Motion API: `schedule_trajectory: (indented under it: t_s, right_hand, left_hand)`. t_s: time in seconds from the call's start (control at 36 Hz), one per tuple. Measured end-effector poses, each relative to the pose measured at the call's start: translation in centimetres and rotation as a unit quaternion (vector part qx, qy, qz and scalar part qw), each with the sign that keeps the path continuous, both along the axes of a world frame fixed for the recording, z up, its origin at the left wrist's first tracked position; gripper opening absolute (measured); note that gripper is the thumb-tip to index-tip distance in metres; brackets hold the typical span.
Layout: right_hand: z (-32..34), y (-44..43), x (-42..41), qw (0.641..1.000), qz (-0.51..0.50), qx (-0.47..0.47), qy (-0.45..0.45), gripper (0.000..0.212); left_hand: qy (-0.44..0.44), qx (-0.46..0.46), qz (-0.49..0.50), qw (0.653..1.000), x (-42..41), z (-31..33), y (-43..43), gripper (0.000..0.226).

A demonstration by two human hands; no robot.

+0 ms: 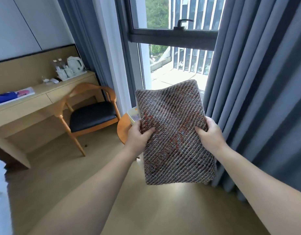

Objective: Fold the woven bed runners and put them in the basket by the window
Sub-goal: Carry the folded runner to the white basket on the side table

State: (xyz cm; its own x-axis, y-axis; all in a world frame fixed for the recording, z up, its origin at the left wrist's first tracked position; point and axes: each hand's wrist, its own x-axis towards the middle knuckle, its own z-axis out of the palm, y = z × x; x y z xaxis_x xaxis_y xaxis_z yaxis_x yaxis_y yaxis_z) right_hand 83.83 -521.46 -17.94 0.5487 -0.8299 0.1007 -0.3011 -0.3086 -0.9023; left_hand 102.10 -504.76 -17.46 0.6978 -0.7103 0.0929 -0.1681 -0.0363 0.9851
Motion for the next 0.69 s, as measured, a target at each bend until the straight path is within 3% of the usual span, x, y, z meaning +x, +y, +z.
schedule_trajectory:
  t_s: [0.28,0.53,0.69]
  right_hand:
    - [-0.1,-10.2,7.1,1.0,0.017,-0.014,0.015,0.036]
    - [-0.9,-18.8,17.2,1.0,0.014,0.002,0.013,0.026]
    - [-1.6,-24.4,24.5,0.999,-0.012,-0.004,0.042,0.032]
  left_hand:
    - [-0.015,0.013,0.018,1.0,6.5,-0.1,-9.6,0.025]
    - [-0.028,0.023,0.002,0.999,17.9,-1.9,-19.1,0.023]
    - [-0.021,0.059,-0.024,0.998,25.4,-2.4,-25.2,0.027]
